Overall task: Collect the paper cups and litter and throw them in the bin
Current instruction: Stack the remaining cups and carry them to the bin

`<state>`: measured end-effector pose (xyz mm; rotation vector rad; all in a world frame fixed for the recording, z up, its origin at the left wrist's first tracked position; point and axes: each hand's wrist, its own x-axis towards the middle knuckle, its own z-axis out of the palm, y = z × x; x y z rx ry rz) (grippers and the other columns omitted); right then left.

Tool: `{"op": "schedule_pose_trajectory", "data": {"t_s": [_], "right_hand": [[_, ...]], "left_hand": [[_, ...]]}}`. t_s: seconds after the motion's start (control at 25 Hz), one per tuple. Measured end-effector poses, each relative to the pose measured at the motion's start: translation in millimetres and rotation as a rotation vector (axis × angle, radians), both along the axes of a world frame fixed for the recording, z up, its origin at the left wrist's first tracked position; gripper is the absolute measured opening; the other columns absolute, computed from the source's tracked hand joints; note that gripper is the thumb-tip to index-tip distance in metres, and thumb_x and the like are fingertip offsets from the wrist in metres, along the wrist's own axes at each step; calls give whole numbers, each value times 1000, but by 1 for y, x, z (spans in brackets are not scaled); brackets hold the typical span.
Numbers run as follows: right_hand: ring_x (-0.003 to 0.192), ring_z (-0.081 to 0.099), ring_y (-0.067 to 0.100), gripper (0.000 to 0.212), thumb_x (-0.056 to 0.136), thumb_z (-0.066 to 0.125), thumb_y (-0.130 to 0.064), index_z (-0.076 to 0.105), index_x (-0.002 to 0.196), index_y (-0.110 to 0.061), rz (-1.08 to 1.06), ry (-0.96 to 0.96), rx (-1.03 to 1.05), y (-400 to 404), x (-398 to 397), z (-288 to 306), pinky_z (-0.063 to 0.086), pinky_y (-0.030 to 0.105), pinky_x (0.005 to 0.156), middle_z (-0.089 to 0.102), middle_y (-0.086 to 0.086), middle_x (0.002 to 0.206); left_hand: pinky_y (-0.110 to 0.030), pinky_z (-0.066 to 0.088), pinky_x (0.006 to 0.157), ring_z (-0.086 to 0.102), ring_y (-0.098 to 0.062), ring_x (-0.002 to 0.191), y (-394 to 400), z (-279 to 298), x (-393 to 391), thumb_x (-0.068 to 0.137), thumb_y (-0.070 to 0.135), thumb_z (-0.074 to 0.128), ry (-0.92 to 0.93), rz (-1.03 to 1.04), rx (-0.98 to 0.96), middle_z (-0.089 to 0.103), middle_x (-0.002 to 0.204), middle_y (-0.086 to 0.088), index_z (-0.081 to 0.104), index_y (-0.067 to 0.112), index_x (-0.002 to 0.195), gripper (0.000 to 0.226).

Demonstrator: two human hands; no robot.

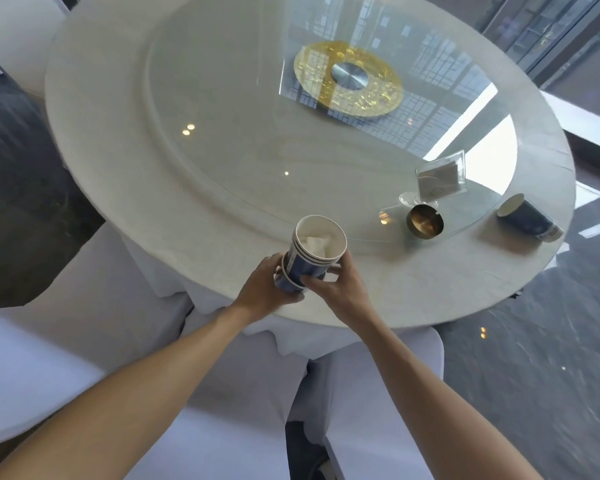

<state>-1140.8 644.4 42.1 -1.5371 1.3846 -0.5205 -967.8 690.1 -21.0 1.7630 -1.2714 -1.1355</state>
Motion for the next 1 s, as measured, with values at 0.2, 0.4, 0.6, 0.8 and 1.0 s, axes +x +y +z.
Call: {"op": "schedule_pose_trajectory", "data": {"t_s": [0.2, 0.4, 0.6, 0.8, 1.0], "right_hand": [[118, 59, 2, 84, 65, 82, -47, 46, 139, -32, 40, -8, 34, 27, -39, 20, 49, 20, 91, 60, -12, 130], [125, 53, 1, 99, 75, 87, -40, 33, 156, -22, -93, 25, -148, 53, -100, 53, 49, 25, 102, 49, -10, 141], [122, 52, 5, 72, 84, 78, -45, 47, 146, -25, -105, 133, -223, 93, -193, 74, 49, 32, 103, 50, -12, 139], [129, 48, 6, 82, 81, 65, -65, 43, 149, -25, -137, 191, -243, 153, -317, 85, 44, 36, 111, 48, -9, 144], [127, 46, 4, 81, 79, 62, -66, 43, 147, -28, -164, 161, -264, 219, -441, 107, 42, 34, 112, 50, -6, 139]], "left_hand": [[-17, 52, 76, 66, 0, 98, 11, 15, -31, 68, 30, 90, 38, -27, -50, 68, 114, 8, 60, 22, 123, 63], [-4, 47, 71, 64, 14, 92, 23, 37, -90, 74, 12, 90, 51, -126, -35, 70, 109, 13, 57, 23, 124, 61], [-6, 49, 77, 64, 8, 103, 50, 57, -182, 70, 20, 94, 28, -212, -118, 72, 115, 14, 58, 31, 122, 64], [-19, 55, 84, 67, 2, 102, 96, 72, -299, 66, 28, 96, -20, -300, -187, 72, 116, 17, 56, 34, 128, 74], [-37, 62, 85, 73, -15, 101, 141, 89, -429, 64, 24, 99, -61, -319, -269, 75, 113, 7, 57, 27, 126, 75]]}}
